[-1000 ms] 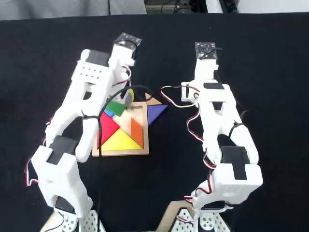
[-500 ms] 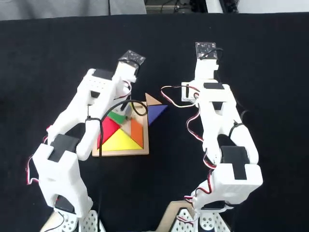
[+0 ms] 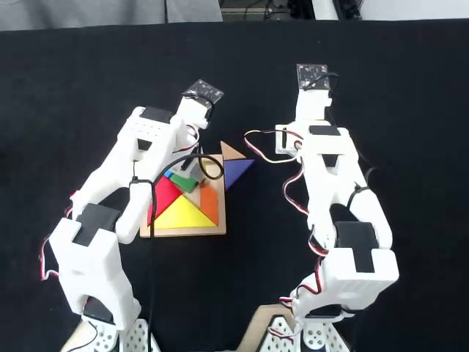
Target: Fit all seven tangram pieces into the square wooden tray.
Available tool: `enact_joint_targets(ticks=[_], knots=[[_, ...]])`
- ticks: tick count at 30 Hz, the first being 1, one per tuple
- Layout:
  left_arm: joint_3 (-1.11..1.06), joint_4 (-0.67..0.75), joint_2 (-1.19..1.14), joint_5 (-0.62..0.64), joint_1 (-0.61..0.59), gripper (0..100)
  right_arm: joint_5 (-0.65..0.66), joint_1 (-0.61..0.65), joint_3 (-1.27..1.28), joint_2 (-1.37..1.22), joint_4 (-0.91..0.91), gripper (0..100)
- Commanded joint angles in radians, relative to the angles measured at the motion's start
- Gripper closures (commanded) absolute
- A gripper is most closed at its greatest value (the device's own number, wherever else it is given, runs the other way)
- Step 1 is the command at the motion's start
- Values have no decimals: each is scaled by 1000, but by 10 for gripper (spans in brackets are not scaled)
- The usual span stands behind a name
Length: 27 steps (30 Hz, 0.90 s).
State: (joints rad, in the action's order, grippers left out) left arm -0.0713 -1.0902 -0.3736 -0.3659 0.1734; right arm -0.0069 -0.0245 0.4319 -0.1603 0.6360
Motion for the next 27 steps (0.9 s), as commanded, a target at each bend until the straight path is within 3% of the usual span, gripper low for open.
enact_joint_targets(ticks=[1, 6, 19, 27], knots=[[13, 11, 20, -25, 5, 737, -3, -5, -61, 13, -15, 986], [13, 15, 12, -109, -25, 737, -3, -5, -62, 13, -14, 986], [-36, 2, 26, -146, -102, 737, -3, -5, -62, 13, -14, 986], [186, -241, 101, -155, -114, 737, -3, -5, -62, 13, -14, 986]])
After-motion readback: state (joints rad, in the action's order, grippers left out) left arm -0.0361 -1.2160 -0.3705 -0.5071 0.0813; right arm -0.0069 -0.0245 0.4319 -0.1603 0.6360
